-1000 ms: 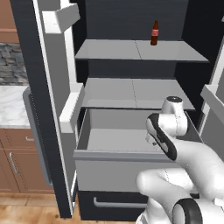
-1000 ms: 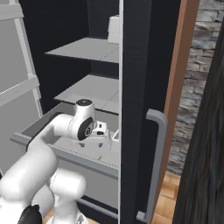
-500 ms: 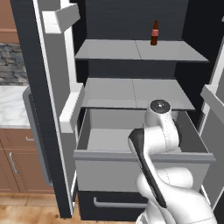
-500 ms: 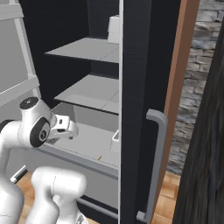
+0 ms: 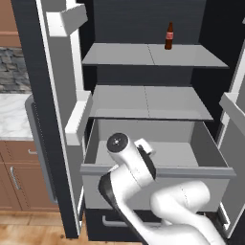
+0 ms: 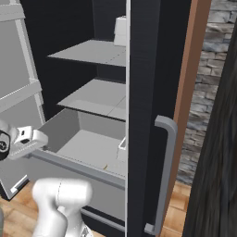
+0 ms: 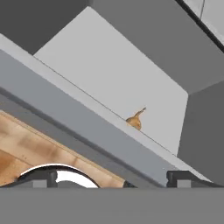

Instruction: Place the onion and sweet potato inside the fridge drawer. Close the drawer after placing the vegetables.

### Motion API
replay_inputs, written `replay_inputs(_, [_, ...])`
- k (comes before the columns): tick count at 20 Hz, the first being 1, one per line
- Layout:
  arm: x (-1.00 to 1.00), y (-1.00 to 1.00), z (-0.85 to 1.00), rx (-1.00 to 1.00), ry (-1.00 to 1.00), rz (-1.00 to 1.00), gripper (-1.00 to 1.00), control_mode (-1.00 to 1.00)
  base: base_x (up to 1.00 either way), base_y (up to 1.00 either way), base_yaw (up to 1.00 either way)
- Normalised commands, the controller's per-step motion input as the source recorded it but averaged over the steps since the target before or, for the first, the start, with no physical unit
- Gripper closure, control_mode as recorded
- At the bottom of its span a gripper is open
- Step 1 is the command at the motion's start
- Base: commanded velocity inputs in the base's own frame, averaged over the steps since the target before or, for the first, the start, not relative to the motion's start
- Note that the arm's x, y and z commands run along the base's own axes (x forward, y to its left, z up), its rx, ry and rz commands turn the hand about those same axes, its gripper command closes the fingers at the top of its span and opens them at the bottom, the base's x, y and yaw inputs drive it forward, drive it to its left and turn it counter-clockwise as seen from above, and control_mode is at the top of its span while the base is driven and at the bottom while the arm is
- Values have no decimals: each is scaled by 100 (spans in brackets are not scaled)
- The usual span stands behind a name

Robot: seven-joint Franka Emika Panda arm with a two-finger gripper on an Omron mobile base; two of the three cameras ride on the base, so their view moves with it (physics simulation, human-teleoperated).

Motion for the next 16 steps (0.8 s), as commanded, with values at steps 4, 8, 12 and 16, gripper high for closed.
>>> replay_inputs(4, [0,65,-83,-30,25,12,-100,-100,0,0,0])
replay_inputs(8, [8,46,-97,-23,17,10,-100,-100,0,0,0])
replay_inputs(12, [58,2,-67,-8,10,6,-100,-100,0,0,0])
replay_inputs(16, [96,0,-31,0,3,5,-100,-100,0,0,0])
